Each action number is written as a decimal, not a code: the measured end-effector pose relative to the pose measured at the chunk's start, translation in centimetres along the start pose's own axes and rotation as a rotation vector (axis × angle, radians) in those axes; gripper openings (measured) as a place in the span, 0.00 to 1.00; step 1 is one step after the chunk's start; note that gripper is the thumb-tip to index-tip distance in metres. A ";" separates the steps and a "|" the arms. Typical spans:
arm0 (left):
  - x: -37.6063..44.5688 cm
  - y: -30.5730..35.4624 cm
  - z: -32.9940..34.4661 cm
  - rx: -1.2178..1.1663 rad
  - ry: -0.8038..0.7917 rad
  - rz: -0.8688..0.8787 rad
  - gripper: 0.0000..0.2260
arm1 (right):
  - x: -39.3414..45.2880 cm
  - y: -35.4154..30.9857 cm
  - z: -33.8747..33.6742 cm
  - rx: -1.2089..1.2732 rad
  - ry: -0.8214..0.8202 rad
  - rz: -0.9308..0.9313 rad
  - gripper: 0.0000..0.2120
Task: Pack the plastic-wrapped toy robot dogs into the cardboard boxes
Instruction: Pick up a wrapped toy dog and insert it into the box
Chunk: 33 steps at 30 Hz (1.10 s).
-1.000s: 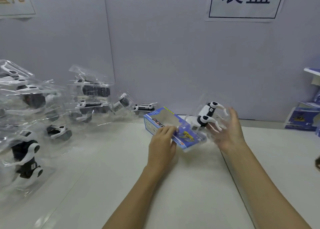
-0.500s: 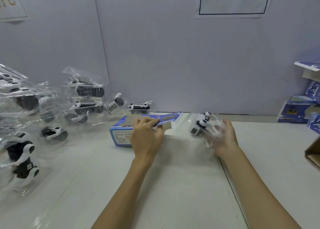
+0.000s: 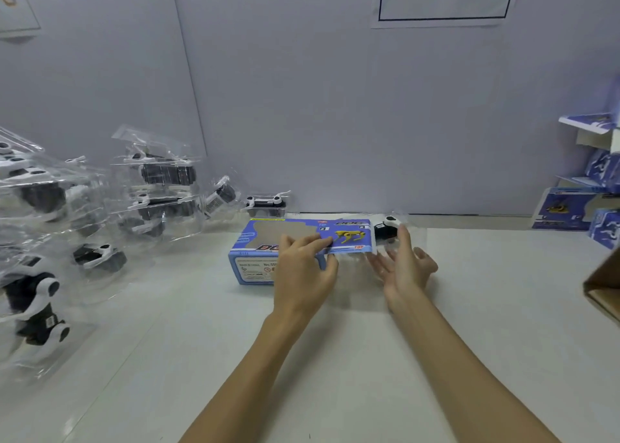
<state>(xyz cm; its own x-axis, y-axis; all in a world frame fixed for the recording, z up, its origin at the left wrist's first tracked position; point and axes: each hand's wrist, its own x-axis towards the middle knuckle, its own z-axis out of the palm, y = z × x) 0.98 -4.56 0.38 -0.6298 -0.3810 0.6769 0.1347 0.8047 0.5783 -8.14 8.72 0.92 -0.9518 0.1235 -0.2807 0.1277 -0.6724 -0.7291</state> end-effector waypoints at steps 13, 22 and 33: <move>0.4 -1.0 -0.9 0.013 0.107 -0.118 0.10 | -0.9 1.2 0.3 -0.935 -0.092 -0.286 0.27; 0.9 -3.1 -3.0 0.248 -0.161 0.298 0.22 | 2.3 -1.0 -3.3 -1.388 -0.564 -0.520 0.36; 1.2 -6.3 -3.5 0.523 -0.293 -0.056 0.44 | 1.0 1.7 -2.5 -1.255 -0.451 -0.678 0.27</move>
<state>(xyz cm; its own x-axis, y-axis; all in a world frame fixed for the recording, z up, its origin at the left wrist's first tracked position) 2.04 -11.67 -0.81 -0.8198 -0.3477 0.4550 -0.2522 0.9326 0.2582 -8.13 9.52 -2.16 -0.9008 -0.2395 0.3623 -0.4343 0.4961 -0.7519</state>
